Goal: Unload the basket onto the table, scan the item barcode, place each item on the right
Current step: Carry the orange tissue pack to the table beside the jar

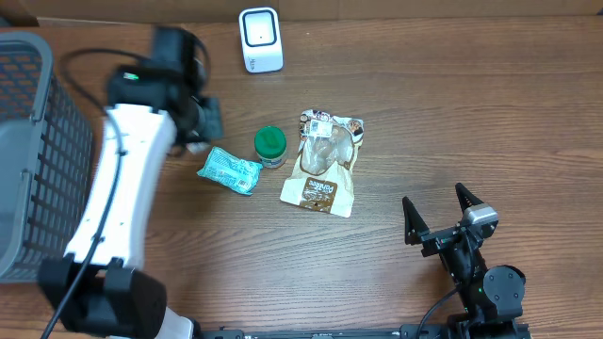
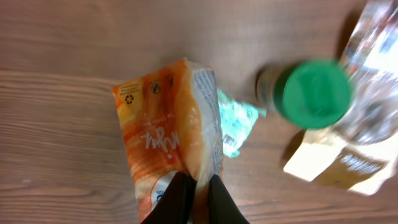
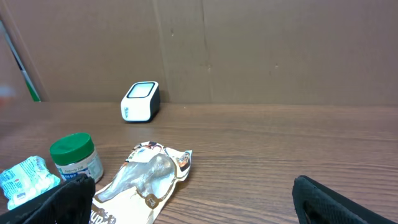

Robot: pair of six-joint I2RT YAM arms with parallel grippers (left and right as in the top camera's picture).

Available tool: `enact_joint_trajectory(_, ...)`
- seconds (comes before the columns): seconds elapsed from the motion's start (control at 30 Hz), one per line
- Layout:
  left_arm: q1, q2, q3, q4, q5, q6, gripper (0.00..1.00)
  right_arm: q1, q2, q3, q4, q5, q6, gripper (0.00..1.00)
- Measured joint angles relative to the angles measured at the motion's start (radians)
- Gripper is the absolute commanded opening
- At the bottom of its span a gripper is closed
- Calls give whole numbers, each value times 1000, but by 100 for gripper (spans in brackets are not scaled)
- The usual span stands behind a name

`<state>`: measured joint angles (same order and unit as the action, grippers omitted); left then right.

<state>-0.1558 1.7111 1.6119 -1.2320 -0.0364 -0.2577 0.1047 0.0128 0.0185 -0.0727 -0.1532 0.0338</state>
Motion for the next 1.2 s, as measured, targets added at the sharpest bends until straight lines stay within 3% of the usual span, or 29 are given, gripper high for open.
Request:
enact_joint_trajectory(0.33, -148, 6, -211, 59, 0, 4, 4, 0, 0, 0, 0, 0, 0, 100)
enact_joint_trajectory(0.5, -219, 6, -311, 160, -1, 6, 4, 0, 0, 0, 1, 0, 0, 100)
enact_joint_trajectory(0.73, -216, 6, -445, 281, -5, 8, 4, 0, 0, 0, 0, 0, 0, 100)
enact_joint_trajectory(1.2, -215, 6, -517, 469, -45, 56, 4, 0, 0, 0, 0, 0, 0, 100)
